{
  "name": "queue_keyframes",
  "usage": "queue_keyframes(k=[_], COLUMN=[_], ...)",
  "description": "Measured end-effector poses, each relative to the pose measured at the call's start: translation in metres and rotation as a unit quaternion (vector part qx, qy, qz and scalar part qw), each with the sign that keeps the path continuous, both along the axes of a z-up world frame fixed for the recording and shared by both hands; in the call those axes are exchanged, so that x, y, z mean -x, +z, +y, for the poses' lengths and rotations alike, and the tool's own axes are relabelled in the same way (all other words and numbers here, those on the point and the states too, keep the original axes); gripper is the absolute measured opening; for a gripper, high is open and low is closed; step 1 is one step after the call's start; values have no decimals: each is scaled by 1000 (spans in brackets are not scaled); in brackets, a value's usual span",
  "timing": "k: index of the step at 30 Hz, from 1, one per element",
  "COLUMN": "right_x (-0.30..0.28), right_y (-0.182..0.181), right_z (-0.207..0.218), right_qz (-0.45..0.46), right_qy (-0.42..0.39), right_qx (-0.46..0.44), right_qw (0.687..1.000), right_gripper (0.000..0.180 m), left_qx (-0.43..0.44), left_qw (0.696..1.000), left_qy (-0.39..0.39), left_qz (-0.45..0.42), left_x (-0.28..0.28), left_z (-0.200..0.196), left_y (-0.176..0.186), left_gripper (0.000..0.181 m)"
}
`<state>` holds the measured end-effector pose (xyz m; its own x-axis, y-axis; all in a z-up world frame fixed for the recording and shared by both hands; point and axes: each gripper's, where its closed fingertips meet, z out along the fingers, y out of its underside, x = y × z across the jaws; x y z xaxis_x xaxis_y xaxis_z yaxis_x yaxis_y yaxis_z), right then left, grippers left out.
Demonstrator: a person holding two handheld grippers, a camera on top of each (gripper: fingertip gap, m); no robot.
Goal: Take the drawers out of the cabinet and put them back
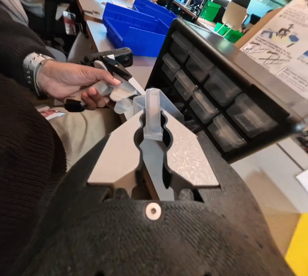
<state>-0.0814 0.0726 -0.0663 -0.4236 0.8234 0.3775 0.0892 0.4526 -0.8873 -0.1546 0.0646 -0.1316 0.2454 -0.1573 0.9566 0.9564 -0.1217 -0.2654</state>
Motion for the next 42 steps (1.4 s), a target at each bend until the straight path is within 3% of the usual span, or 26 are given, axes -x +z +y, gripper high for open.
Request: queue_keyframes(k=[1,6,12,17,21,25,31,35,38,42], right_x=[0,-9,-51,-70,-77,-78,-63,-40,-21,-5], right_y=[1,20,86,135,136,109,-9,-67,-89,-115], right_z=[3,6,15,93,176,252,357,375,380,385], right_qz=[-4,7,70,161,159,114,-76,-169,-194,-245], right_qy=[1,31,88,-34,-154,-261,-406,-394,-379,-364], right_qx=[20,112,157,109,61,30,-96,-198,-232,-163], right_qw=[1000,993,981,980,973,958,906,881,875,884], right_gripper=[16,16,16,15,15,15,15,15,17,17], left_qx=[0,2,3,2,0,2,5,9,12,15], left_qw=[1000,1000,1000,997,996,997,997,997,997,998], left_qy=[-1,-2,2,-6,-9,-10,-15,-14,-16,-21], left_qz=[0,-2,18,76,85,75,78,75,71,62], left_x=[0,-1,1,-6,-8,-8,-12,-10,-9,-9], left_z=[0,0,0,1,1,1,2,3,3,4], left_y=[0,-1,1,10,12,9,8,6,3,0], left_gripper=[21,22,22,21,21,21,21,22,22,21])
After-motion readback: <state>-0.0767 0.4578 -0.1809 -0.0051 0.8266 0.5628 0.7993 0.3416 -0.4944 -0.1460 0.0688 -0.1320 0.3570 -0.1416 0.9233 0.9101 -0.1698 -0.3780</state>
